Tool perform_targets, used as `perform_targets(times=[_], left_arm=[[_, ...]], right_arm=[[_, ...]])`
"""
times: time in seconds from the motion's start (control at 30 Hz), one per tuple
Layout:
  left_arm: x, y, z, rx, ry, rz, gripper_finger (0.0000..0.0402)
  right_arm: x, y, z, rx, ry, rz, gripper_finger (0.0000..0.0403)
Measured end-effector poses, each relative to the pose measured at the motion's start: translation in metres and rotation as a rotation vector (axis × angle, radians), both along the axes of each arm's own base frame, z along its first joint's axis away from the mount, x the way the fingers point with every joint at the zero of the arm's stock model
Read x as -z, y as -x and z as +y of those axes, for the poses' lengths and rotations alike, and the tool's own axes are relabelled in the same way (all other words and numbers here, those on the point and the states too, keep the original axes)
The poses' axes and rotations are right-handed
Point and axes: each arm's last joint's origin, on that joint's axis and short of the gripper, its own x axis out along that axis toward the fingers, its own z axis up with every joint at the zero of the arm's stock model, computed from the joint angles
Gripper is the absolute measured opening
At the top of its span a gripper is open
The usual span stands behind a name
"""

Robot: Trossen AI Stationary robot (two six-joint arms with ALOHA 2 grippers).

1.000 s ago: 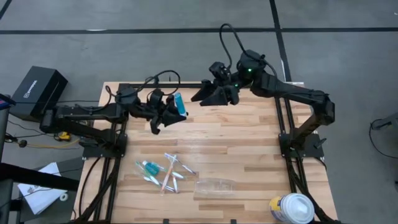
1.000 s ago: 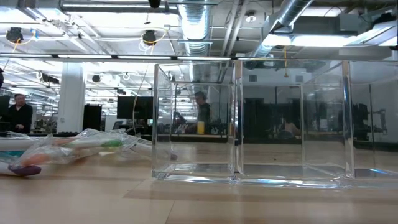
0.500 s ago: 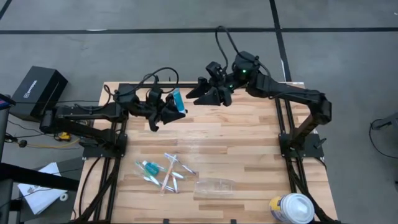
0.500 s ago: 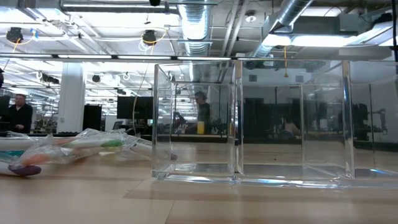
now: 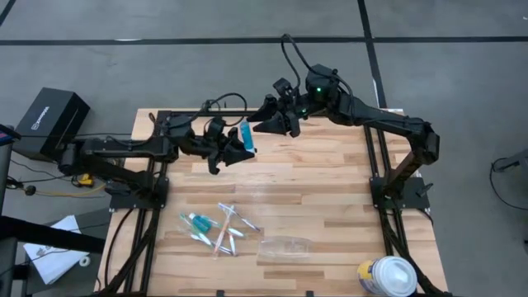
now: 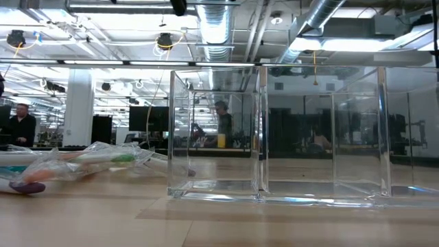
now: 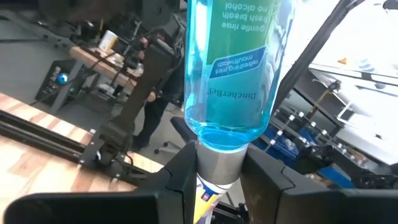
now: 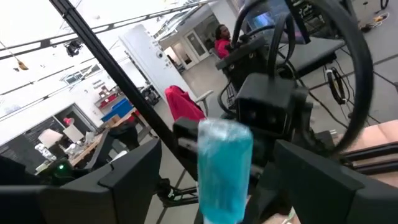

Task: Pick & Place toothbrushing station
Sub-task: Put the blue mouthwash into the transparent organizer

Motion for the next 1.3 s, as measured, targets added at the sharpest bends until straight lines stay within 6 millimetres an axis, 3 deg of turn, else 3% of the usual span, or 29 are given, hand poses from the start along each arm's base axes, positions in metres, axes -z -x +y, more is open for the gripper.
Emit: perform_targets(times=[0.27,0.6,0.8,1.1,1.3], left_arm=[[-0.008,-0.026,0.008,0.065,-0.019,0.0,0.0085],[-0.013,-0.022,0.014,0.052,-0.026,-0.024,0.0085],[-0.013,-0.022,0.014,0.055,-0.024,-0.024,0.0085],[-0.014,-0.022,0.013,0.064,-0.027,-0.033,0.0085],[-0.015,-0.021,0.015,0.058,-0.037,-0.041,0.0094]], right_arm=[[0.001,-0.001,0.005,-0.015,-0.004,0.013,0.0301],[0.001,-0.002,0.01,-0.046,-0.001,0.01,0.0292],[0.0,-0.002,0.009,-0.044,0.007,0.0,0.0225],[-0.002,-0.002,0.01,-0.048,0.02,-0.029,0.0067],[-0.006,-0.001,0.008,-0.052,0.028,-0.065,0.0055]])
